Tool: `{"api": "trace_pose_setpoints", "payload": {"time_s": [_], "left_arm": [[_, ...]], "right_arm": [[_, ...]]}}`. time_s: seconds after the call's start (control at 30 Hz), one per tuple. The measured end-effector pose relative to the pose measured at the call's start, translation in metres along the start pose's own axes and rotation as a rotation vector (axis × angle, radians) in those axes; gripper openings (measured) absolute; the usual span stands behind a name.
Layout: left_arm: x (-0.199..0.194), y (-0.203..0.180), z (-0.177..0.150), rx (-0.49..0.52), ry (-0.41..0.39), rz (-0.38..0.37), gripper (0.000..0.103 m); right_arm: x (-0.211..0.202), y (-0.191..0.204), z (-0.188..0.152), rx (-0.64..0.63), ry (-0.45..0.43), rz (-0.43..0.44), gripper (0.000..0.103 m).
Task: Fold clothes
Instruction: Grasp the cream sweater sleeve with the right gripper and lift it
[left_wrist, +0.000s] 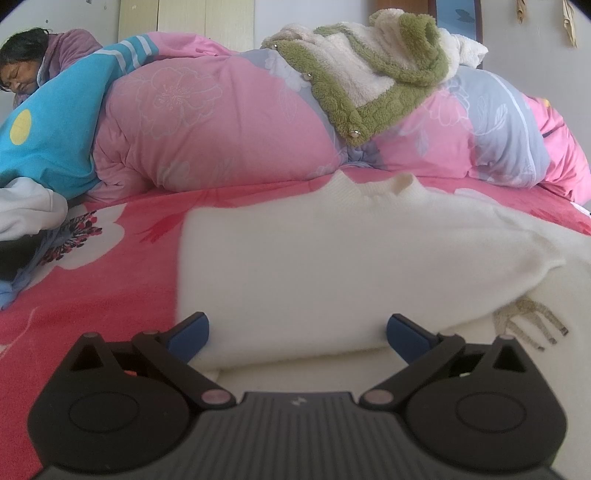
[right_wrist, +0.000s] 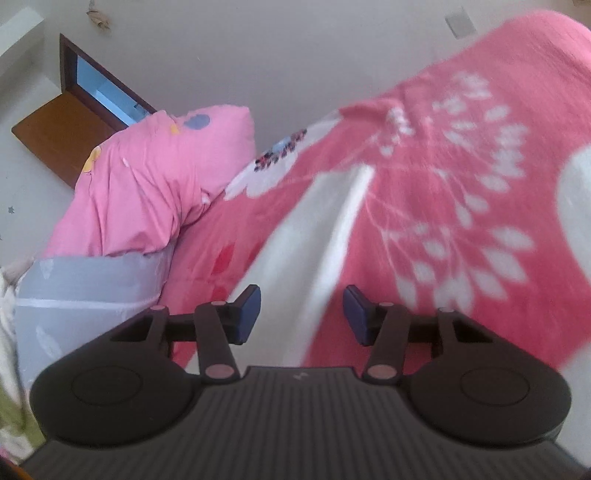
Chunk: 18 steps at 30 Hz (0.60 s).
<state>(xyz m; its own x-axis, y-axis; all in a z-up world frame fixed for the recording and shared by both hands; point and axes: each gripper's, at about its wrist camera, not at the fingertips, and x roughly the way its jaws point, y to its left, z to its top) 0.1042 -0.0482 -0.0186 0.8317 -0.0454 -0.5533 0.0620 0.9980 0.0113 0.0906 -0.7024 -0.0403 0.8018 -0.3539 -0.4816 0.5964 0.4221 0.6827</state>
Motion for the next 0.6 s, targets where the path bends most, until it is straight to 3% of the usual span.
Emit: {"api": "trace_pose_setpoints", "payload": {"time_s": [0.13, 0.2, 0.27, 0.4, 0.6], "left_arm": [[0.000, 0.000, 0.000, 0.001, 0.000, 0.002, 0.103], [0.000, 0.000, 0.000, 0.001, 0.000, 0.002, 0.103], [0.000, -0.001, -0.001, 0.002, 0.000, 0.003, 0.103], [0.000, -0.001, -0.001, 0.002, 0.000, 0.004, 0.103], [0.000, 0.000, -0.001, 0.002, 0.000, 0.004, 0.103]], "right_arm": [[0.016, 0.003, 0.005, -0.031, -0.005, -0.007, 0.036], [0.020, 0.004, 0.005, -0.051, -0.003, -0.018, 0.018], [0.021, 0.005, 0.006, -0.077, -0.002, -0.014, 0.011], [0.008, 0.016, 0.006, -0.161, -0.048, 0.032, 0.009], [-0.033, 0.083, -0.002, -0.409, -0.109, 0.188, 0.008]]}}
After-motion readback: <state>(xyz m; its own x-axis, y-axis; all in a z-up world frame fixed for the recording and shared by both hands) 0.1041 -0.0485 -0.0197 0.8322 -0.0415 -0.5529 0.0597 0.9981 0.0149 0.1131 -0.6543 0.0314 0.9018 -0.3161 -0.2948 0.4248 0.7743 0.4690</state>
